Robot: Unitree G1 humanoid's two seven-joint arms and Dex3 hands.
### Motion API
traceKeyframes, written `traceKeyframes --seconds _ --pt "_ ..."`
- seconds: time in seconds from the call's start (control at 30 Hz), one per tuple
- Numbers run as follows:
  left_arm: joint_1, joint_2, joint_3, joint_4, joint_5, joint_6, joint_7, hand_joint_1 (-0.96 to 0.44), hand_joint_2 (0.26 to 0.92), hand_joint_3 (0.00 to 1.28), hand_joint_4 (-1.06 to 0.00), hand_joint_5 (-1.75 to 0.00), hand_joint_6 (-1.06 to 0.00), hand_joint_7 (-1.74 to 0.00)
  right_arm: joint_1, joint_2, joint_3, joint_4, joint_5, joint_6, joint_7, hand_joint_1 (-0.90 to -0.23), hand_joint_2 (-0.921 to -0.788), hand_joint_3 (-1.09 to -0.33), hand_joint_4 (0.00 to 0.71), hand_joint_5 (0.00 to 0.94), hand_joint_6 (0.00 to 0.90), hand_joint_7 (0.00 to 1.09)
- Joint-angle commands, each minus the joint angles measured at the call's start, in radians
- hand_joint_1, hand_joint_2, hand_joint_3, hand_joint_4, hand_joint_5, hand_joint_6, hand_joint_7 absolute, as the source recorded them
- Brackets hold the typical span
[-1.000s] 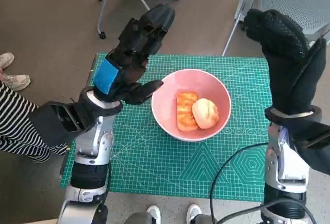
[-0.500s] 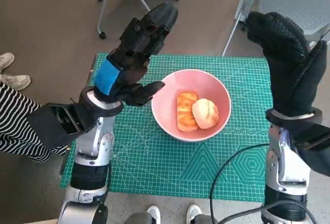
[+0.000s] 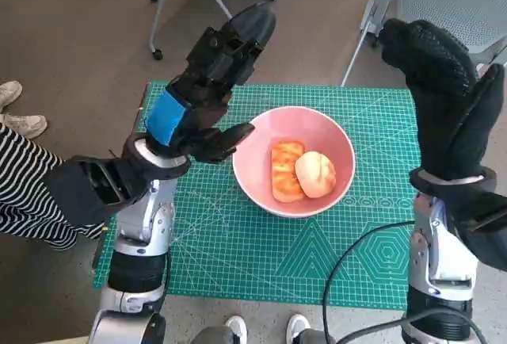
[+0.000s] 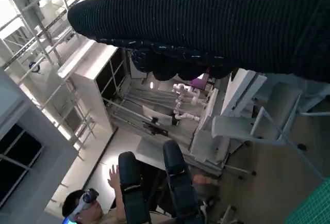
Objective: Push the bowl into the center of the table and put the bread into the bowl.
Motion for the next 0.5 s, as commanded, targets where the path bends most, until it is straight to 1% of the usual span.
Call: traceKeyframes --seconds 0.03,0.5 --pt "0.012 0.002 -0.004 -0.027 -0.003 0.011 0.005 -0.64 0.885 0.48 0.00 -0.03 0.00 -0.37 0.026 0.002 0.001 -0.007 -0.008 0.017 -0.008 -0.698 -0.921 -0.659 0.220 0.002 0.111 0.56" --pt "0.018 -0.005 0.016 -0.012 -0.033 0.011 -0.001 -0.62 0.881 0.50 0.00 -0.03 0.00 -0.36 0.029 0.004 0.005 -0.011 -0.014 0.021 -0.010 -0.693 -0.921 -0.661 0.220 0.002 0.111 0.56"
